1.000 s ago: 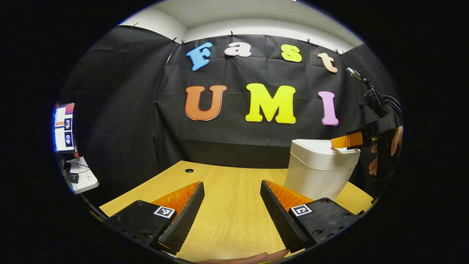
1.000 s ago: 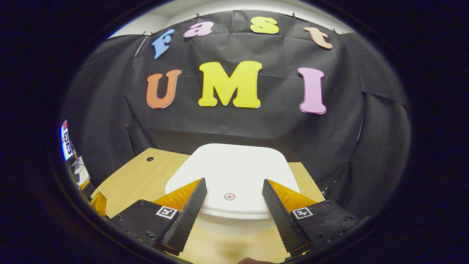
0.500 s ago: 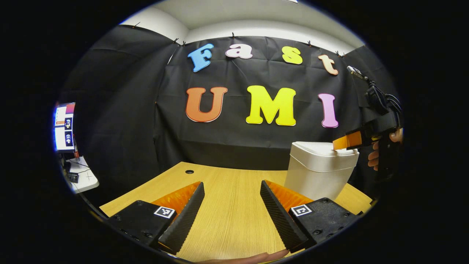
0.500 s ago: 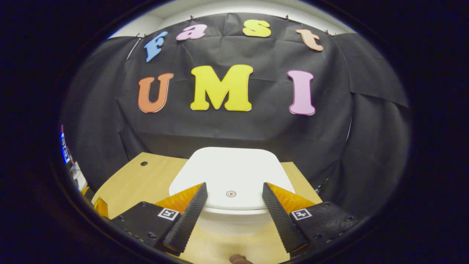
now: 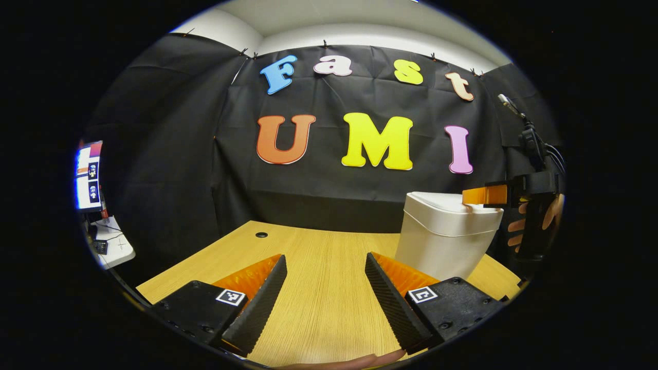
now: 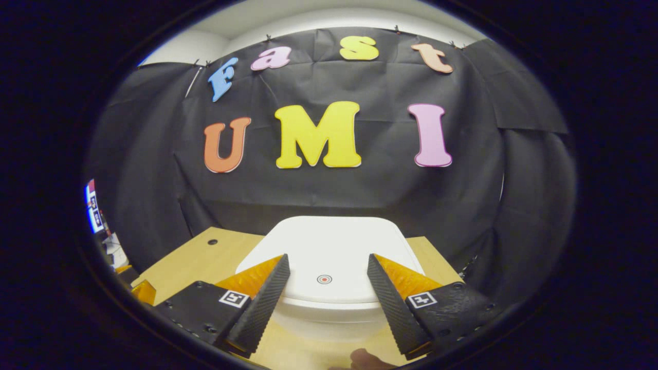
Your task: Press the lid of the desktop garbage bin to open it, pick up the crumpled paper on the desktop and throw it into the bin, then pick up the pop can on the desktop and drop it into the bin, and finally close the garbage bin lid.
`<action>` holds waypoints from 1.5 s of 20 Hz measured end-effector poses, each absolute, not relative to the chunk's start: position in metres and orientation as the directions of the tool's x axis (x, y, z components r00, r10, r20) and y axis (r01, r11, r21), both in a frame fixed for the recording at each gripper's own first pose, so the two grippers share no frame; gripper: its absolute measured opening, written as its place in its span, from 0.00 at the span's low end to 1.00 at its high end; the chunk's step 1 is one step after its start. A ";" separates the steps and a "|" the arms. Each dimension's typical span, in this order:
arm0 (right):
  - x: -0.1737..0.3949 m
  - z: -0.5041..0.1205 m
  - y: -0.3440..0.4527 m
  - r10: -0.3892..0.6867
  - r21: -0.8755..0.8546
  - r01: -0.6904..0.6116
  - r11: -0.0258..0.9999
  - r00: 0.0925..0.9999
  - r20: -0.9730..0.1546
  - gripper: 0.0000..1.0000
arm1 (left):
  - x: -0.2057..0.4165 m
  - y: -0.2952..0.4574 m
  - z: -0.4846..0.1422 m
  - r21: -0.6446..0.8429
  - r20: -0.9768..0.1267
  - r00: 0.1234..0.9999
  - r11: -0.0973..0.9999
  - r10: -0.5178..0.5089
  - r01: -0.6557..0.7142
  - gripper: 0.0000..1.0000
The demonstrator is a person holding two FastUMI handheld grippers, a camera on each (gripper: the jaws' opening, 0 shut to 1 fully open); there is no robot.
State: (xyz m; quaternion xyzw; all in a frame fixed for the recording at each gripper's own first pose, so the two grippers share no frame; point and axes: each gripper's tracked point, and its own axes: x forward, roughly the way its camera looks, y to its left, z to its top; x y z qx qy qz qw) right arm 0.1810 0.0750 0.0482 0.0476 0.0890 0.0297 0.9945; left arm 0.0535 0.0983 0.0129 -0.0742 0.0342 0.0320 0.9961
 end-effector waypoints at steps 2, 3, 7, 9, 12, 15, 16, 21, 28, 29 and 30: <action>0.180 0.043 0.077 0.068 0.078 -0.058 0.995 0.989 -0.132 0.96 | 0.055 0.099 0.008 -0.150 -0.096 0.993 0.985 0.072 -0.086 0.99; 0.178 0.035 0.075 0.059 0.035 -0.055 0.998 0.992 -0.114 0.98 | 0.056 0.102 0.006 -0.155 -0.108 0.991 0.983 0.079 -0.095 0.99; 0.174 0.034 0.076 -0.009 0.032 0.011 0.999 0.998 -0.062 0.98 | 0.056 0.104 0.005 -0.170 -0.121 0.988 0.979 0.092 -0.112 0.99; 0.174 0.036 0.077 -0.009 0.026 0.011 1.000 0.997 -0.074 0.98 | 0.056 0.106 0.006 -0.166 -0.117 0.988 0.979 0.102 -0.121 0.99; 0.178 0.049 0.074 0.008 0.145 0.012 0.989 0.991 -0.133 0.96 | 0.056 0.104 0.009 -0.169 -0.101 0.990 0.979 0.095 -0.111 0.99; 0.172 0.045 0.074 0.055 0.059 -0.044 0.997 0.980 -0.192 0.94 | 0.055 0.099 0.017 -0.171 -0.069 0.994 0.981 0.086 -0.096 0.99; 0.170 0.048 0.072 0.058 0.033 -0.053 0.998 0.982 -0.179 0.94 | 0.054 0.094 0.020 -0.169 -0.057 0.995 0.982 0.076 -0.085 0.99; 0.143 0.053 0.053 0.024 0.048 -0.020 0.999 0.996 -0.091 0.95 | 0.044 0.076 0.035 -0.129 -0.001 0.999 0.991 0.038 -0.037 0.99; 0.070 0.035 0.021 0.054 0.093 -0.048 0.995 0.996 -0.069 0.95 | 0.036 0.061 0.042 -0.130 0.021 0.999 0.991 0.024 -0.021 0.99; 0.059 0.034 0.012 0.047 0.092 -0.042 0.995 0.997 -0.055 0.95 | 0.035 0.057 0.043 -0.130 0.019 1.000 0.991 0.019 -0.016 0.99; 0.048 0.031 0.002 0.040 0.108 -0.034 0.994 0.998 -0.050 0.95 | 0.034 0.053 0.042 -0.130 0.015 1.000 0.991 0.017 -0.015 0.99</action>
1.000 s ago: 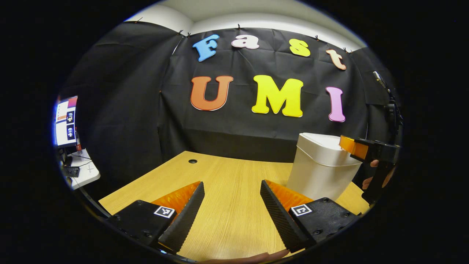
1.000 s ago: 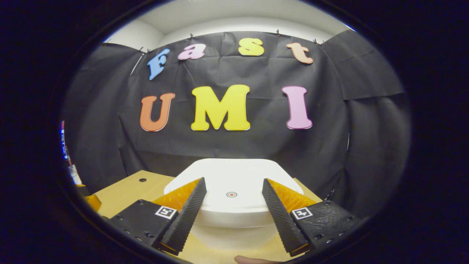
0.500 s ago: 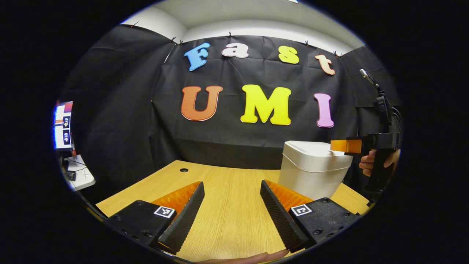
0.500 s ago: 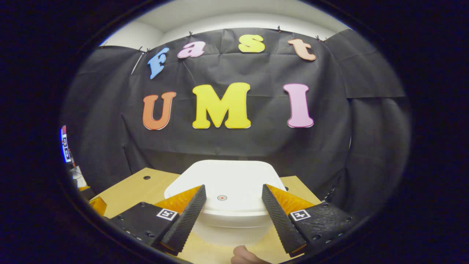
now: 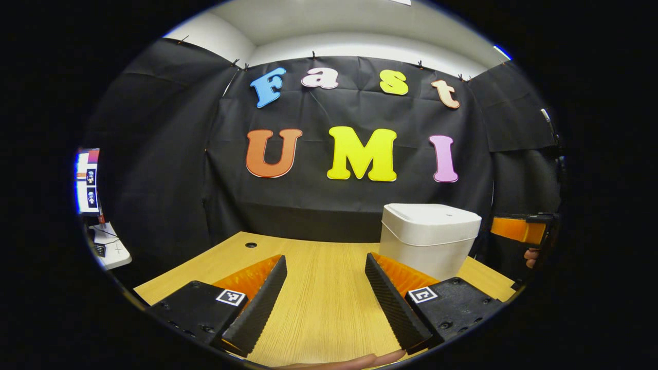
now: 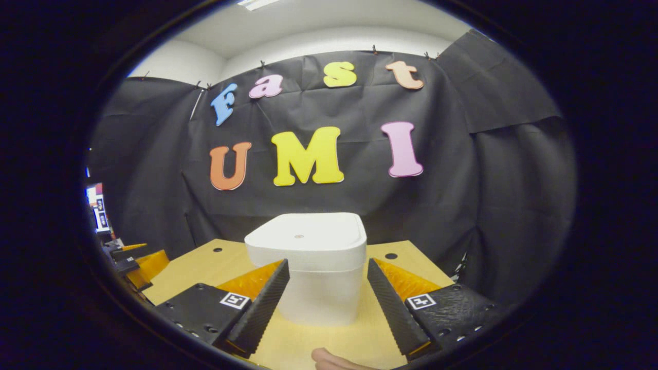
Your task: Press the lid of the desktop garbage bin to open it, pick up the crumpled paper on the desktop and throw it into the bin, then pick up the pop can on the desktop and drop it into the bin, and finally close the garbage bin lid.
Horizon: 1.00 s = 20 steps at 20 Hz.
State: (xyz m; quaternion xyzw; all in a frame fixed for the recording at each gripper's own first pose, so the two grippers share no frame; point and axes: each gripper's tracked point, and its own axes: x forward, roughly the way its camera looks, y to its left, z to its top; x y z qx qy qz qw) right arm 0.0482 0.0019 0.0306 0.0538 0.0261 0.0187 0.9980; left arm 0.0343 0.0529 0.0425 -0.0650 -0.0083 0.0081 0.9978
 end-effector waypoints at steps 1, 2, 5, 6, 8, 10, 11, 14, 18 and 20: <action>0.039 0.026 -0.008 0.038 0.127 -0.031 0.991 0.998 -0.053 0.95 | 0.033 0.050 0.041 -0.131 0.010 1.000 0.991 0.016 -0.015 0.99; 0.032 0.021 -0.019 0.036 0.138 -0.027 0.990 0.997 -0.062 0.95 | 0.032 0.045 0.041 -0.134 0.007 1.000 0.991 0.013 -0.012 0.99; 0.017 0.013 -0.067 -0.027 0.100 0.031 0.994 0.999 -0.042 0.95 | 0.029 0.028 0.042 -0.139 0.005 1.000 0.990 0.019 -0.018 0.99; 0.014 0.013 -0.088 -0.077 0.085 0.079 0.993 0.997 -0.023 0.96 | 0.028 0.021 0.042 -0.124 0.006 1.000 0.992 0.022 -0.021 0.99; 0.004 0.010 -0.113 -0.121 0.069 0.121 0.990 0.993 0.000 0.95 | 0.027 0.001 0.044 -0.105 0.021 1.000 0.994 0.022 -0.019 0.99; -0.002 0.011 -0.125 -0.116 0.085 0.114 0.990 0.993 0.025 0.96 | 0.025 -0.020 0.042 -0.105 0.030 1.000 0.995 0.008 -0.004 0.99; -0.005 0.012 -0.128 -0.103 0.088 0.100 0.991 0.994 0.035 0.95 | 0.024 -0.030 0.040 -0.106 0.035 0.999 0.994 -0.001 0.005 0.99; -0.010 0.011 -0.133 -0.082 0.075 0.078 0.994 0.995 0.056 0.95 | 0.021 -0.050 0.036 -0.093 0.035 0.999 0.995 -0.017 0.020 0.99; -0.008 0.002 -0.125 -0.055 0.001 0.055 0.998 0.996 0.070 0.95 | 0.022 -0.051 0.040 -0.101 0.054 0.998 0.995 0.016 -0.010 0.98; 0.002 -0.003 -0.114 -0.022 -0.007 0.023 1.000 0.998 0.067 0.93 | 0.025 -0.049 0.031 -0.115 0.032 0.999 0.993 0.027 -0.024 0.99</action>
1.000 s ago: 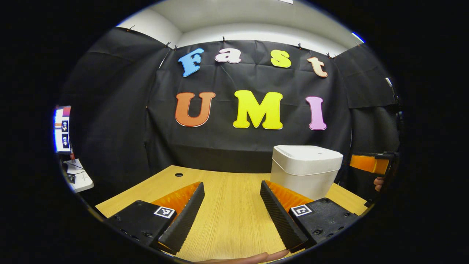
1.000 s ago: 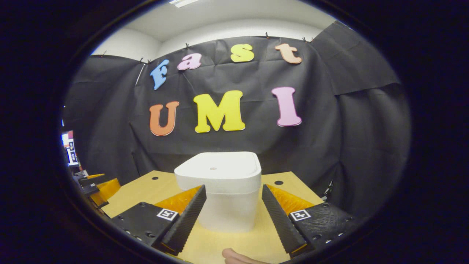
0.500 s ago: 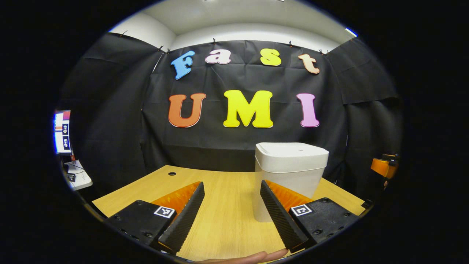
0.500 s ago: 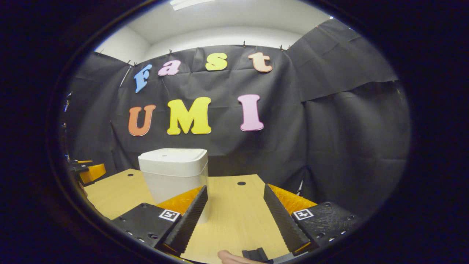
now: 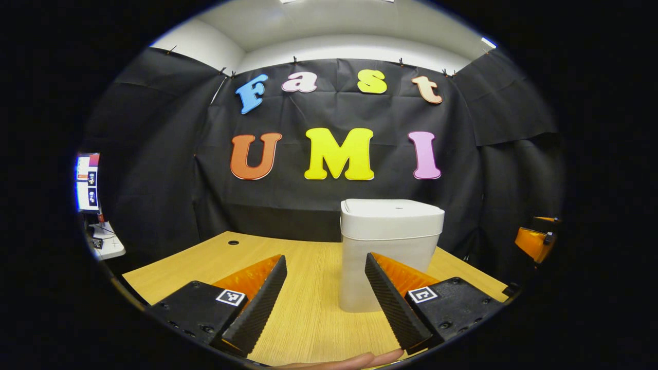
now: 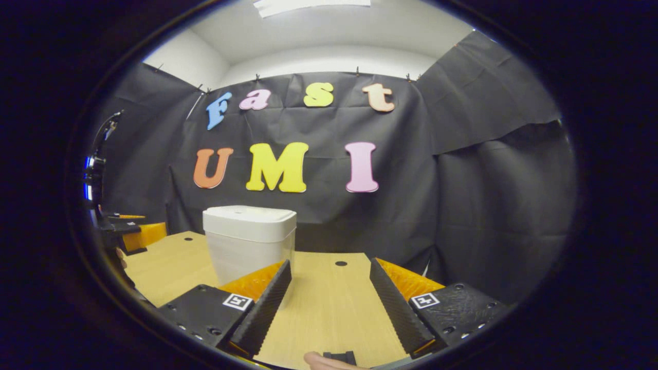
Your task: Press the lid of the desktop garbage bin to open it, pick up the crumpled paper on the desktop and throw it into the bin, then pick up the pop can on the desktop and drop it into the bin, and finally close the garbage bin lid.
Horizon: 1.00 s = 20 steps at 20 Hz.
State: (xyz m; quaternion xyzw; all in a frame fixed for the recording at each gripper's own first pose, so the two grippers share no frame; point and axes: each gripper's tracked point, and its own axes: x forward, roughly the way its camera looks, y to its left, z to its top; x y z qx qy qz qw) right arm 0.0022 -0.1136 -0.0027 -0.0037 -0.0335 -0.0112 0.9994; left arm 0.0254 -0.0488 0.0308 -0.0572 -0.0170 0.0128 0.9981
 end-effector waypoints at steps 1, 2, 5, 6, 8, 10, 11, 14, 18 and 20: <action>0.008 -0.009 -0.109 -0.016 -0.003 0.016 1.000 0.999 0.044 0.95 | 0.026 -0.049 0.028 -0.112 0.018 0.999 0.993 0.026 -0.024 0.99; 0.014 -0.016 -0.106 -0.017 -0.015 0.018 1.000 1.000 0.025 0.96 | 0.028 -0.048 0.028 -0.106 0.017 1.000 0.994 0.026 -0.024 0.99; 0.019 -0.019 -0.087 0.005 -0.060 -0.004 0.998 1.000 0.014 0.96 | 0.028 -0.040 0.027 -0.097 0.016 0.999 0.995 0.039 -0.037 0.99; 0.021 -0.020 -0.084 0.009 -0.073 -0.008 0.997 1.000 0.020 0.96 | 0.029 -0.043 0.026 -0.100 0.010 0.999 0.995 0.030 -0.029 0.99; 0.021 -0.024 -0.076 0.016 -0.081 -0.015 0.997 1.000 0.018 0.95 | 0.030 -0.044 0.023 -0.103 0.002 1.000 0.994 0.026 -0.025 0.99; 0.023 -0.033 -0.070 0.030 -0.072 -0.030 0.997 1.000 -0.005 0.95 | 0.031 -0.045 0.022 -0.097 0.003 1.000 0.995 0.030 -0.030 0.99; 0.024 -0.037 -0.069 0.034 -0.070 -0.035 0.997 0.999 -0.017 0.95 | 0.032 -0.045 0.021 -0.093 0.002 0.999 0.995 0.032 -0.031 0.99; 0.029 -0.042 -0.079 0.015 -0.055 -0.016 0.998 1.000 -0.015 0.95 | 0.037 -0.046 0.018 -0.081 0.002 0.999 0.996 0.042 -0.041 0.99; 0.033 -0.048 -0.086 -0.001 -0.028 0.000 1.000 1.000 -0.028 0.98 | 0.040 -0.050 0.014 -0.066 -0.009 0.999 0.997 0.040 -0.040 0.99; 0.034 -0.050 -0.085 0.003 -0.032 -0.004 0.999 0.999 -0.037 0.95 | 0.039 -0.050 0.014 -0.068 -0.008 0.999 0.997 0.040 -0.040 0.99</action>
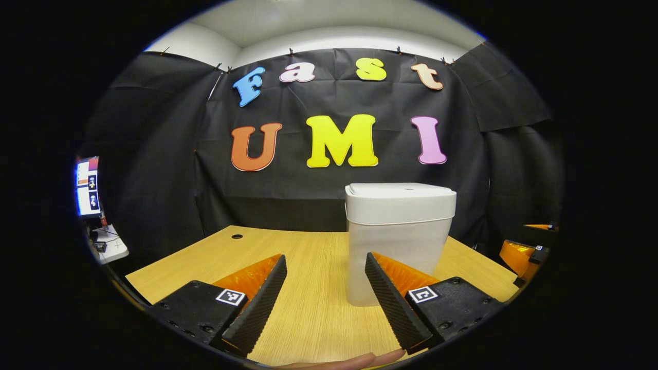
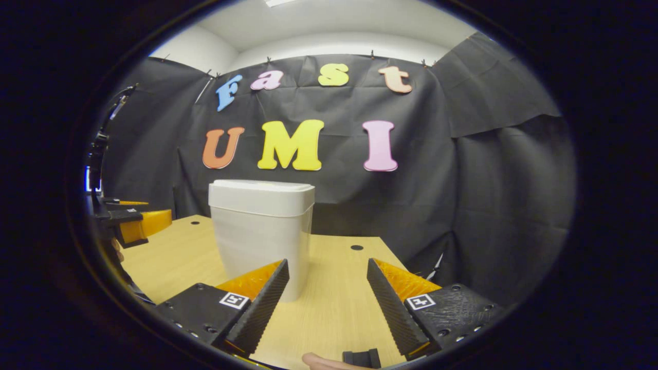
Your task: Press the lid of the desktop garbage bin to open it, pick up the crumpled paper on the desktop and throw it into the bin, then pick up the pop can on the desktop and drop it into the bin, and finally close the garbage bin lid.
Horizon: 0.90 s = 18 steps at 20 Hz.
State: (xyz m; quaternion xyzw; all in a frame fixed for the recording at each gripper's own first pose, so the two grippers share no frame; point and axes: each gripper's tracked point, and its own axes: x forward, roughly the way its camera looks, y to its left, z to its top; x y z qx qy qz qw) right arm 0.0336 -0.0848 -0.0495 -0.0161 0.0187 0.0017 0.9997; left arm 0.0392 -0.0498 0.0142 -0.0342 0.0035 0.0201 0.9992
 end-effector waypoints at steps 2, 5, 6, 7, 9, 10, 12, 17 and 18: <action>0.034 -0.047 -0.083 0.002 -0.048 -0.004 0.999 1.000 -0.029 0.97 | 0.038 -0.049 0.016 -0.066 0.000 0.999 0.997 0.044 -0.044 0.99; 0.037 -0.044 -0.081 -0.001 -0.067 0.000 0.998 1.000 -0.023 0.95 | 0.038 -0.046 0.017 -0.076 0.004 0.999 0.996 0.046 -0.046 0.99; 0.037 -0.044 -0.080 0.001 -0.061 -0.003 0.998 1.000 -0.024 0.95 | 0.039 -0.045 0.017 -0.079 0.003 0.999 0.996 0.048 -0.048 0.99; 0.037 -0.043 -0.080 0.003 -0.050 -0.004 0.999 1.000 -0.023 0.95 | 0.040 -0.045 0.016 -0.080 0.000 0.999 0.995 0.051 -0.051 0.99; 0.038 -0.040 -0.082 0.004 -0.033 -0.005 0.999 1.000 -0.012 0.95 | 0.040 -0.044 0.013 -0.084 -0.015 0.999 0.995 0.052 -0.053 0.99; 0.039 -0.041 -0.083 0.001 -0.031 -0.002 1.000 1.000 -0.012 0.95 | 0.039 -0.043 0.014 -0.088 -0.013 0.999 0.995 0.053 -0.054 0.99; 0.042 -0.040 -0.084 -0.012 -0.037 0.011 0.999 1.000 -0.017 0.95 | 0.036 -0.038 0.017 -0.093 -0.007 0.998 0.994 0.064 -0.065 0.99; 0.039 -0.041 -0.078 -0.007 -0.043 0.007 0.999 1.000 -0.006 0.95 | 0.037 -0.038 0.019 -0.104 -0.001 0.998 0.993 0.057 -0.057 0.99; 0.040 -0.043 -0.077 -0.007 -0.050 0.006 0.999 1.000 -0.012 0.97 | 0.038 -0.041 0.018 -0.104 -0.006 0.999 0.993 0.049 -0.049 0.99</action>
